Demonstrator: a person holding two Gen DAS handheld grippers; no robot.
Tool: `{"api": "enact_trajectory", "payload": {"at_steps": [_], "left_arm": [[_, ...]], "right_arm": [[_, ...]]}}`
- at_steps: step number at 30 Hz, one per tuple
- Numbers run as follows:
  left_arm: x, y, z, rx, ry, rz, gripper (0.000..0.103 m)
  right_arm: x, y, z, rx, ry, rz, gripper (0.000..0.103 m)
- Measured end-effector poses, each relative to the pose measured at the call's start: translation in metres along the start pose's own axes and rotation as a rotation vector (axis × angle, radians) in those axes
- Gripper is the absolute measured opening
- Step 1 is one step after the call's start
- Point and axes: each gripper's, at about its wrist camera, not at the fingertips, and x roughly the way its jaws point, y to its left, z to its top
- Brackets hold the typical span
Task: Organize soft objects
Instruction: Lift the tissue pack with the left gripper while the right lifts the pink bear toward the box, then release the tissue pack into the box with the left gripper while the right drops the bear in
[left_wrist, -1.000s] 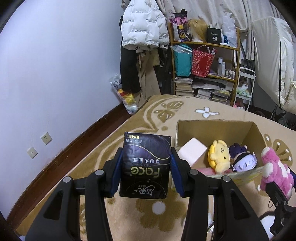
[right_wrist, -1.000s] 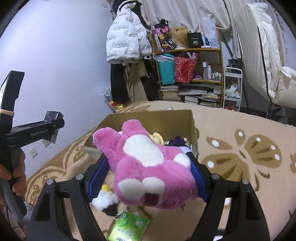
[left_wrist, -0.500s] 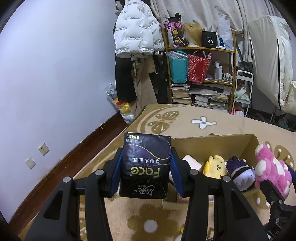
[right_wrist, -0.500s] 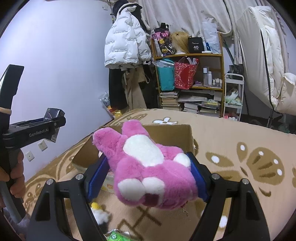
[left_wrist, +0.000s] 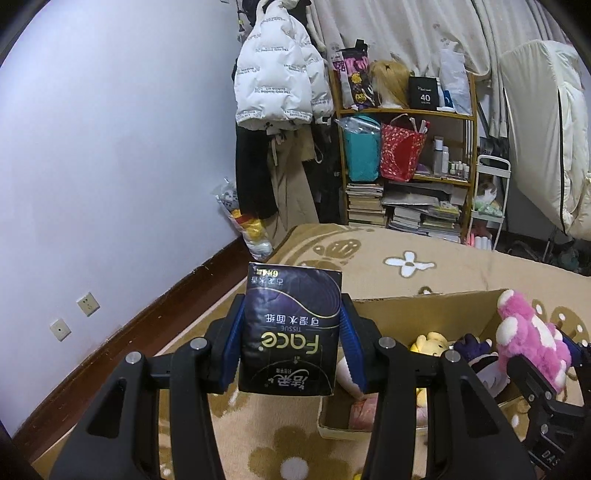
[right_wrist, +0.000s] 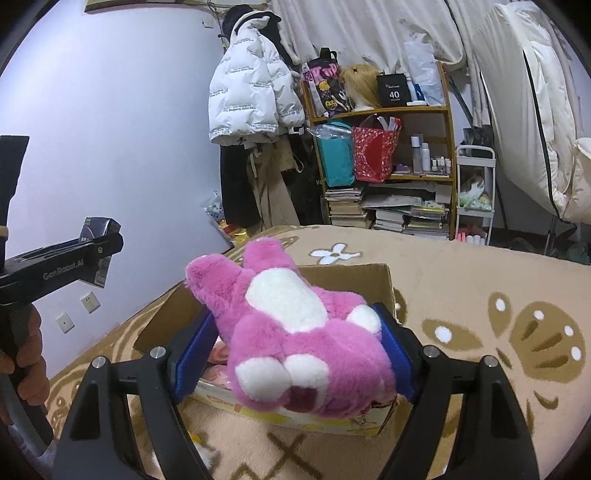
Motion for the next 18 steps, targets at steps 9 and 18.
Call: {"api": "enact_trajectory", "payload": {"at_steps": [9,18], "left_arm": [[0.013,-0.002,-0.009,-0.032,0.025,-0.078,0.046],[0.026,-0.007,-0.016,-0.038,0.083,-0.129,0.047]], "right_arm": [[0.006,-0.002,0.001,0.006,0.000,-0.001,0.086],[0.023,-0.001,-0.003,0.010,0.053,0.000,0.090]]}}
